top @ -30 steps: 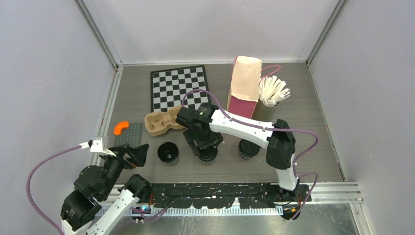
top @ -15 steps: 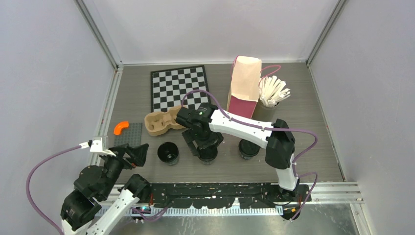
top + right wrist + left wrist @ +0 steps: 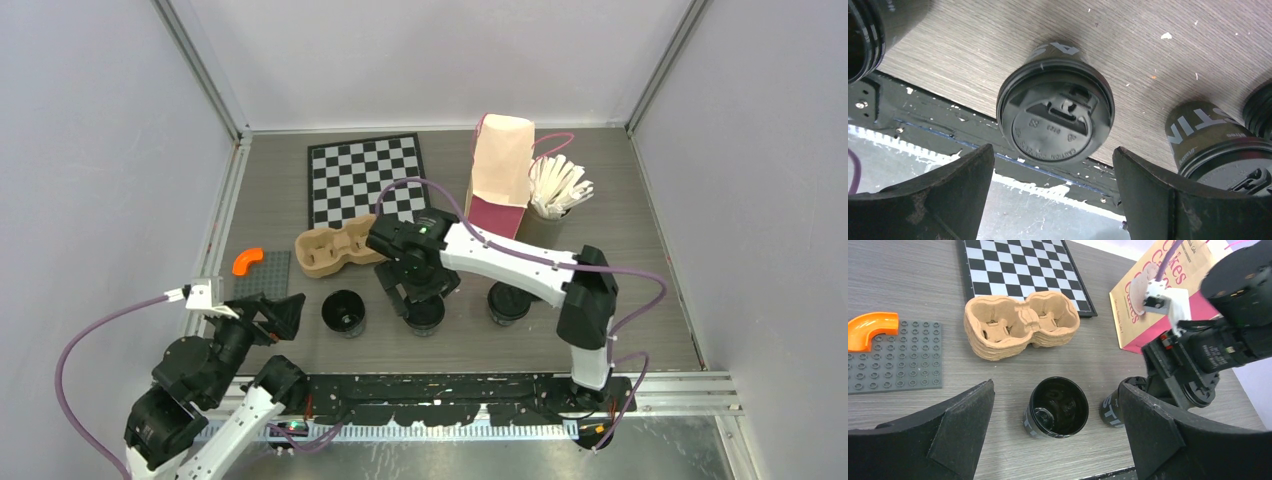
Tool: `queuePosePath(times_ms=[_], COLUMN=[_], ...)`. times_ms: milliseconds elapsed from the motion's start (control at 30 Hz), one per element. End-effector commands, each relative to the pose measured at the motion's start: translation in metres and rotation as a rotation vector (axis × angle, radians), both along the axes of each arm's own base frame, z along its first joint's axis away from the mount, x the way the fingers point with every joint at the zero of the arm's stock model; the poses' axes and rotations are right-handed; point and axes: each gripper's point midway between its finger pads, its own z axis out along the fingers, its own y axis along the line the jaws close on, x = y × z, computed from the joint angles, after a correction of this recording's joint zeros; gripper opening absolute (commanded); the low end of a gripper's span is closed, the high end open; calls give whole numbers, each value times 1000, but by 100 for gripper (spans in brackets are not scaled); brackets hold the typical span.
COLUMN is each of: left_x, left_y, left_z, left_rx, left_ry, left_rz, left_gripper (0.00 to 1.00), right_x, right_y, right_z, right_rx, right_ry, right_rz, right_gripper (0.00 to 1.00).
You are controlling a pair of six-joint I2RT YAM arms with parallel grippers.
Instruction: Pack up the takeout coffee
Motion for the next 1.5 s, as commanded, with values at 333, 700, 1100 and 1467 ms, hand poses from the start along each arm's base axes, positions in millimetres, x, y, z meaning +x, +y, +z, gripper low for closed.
queuePosePath(times_ms=[333,700,1100,1467], left_x=[9,28,41,43], left_y=[-105,-174,-200,-203], left_z=[-1,-53,-101,-126], left_rx=[4,-207,-277,-284], left_ry=[304,499,623,653], left_rz=[-409,-539,-546,-536], left_gripper=[90,76,66,59], right_x=[42,37,21,8], right_y=[-17,-25,-18,-13], right_z=[73,58,23,-9], right_rx=[415,563,561,510], right_ry=[-390,-441,-338,-242], right_rz=[-216,-233,-185,-149], right_gripper=[87,64,57,51])
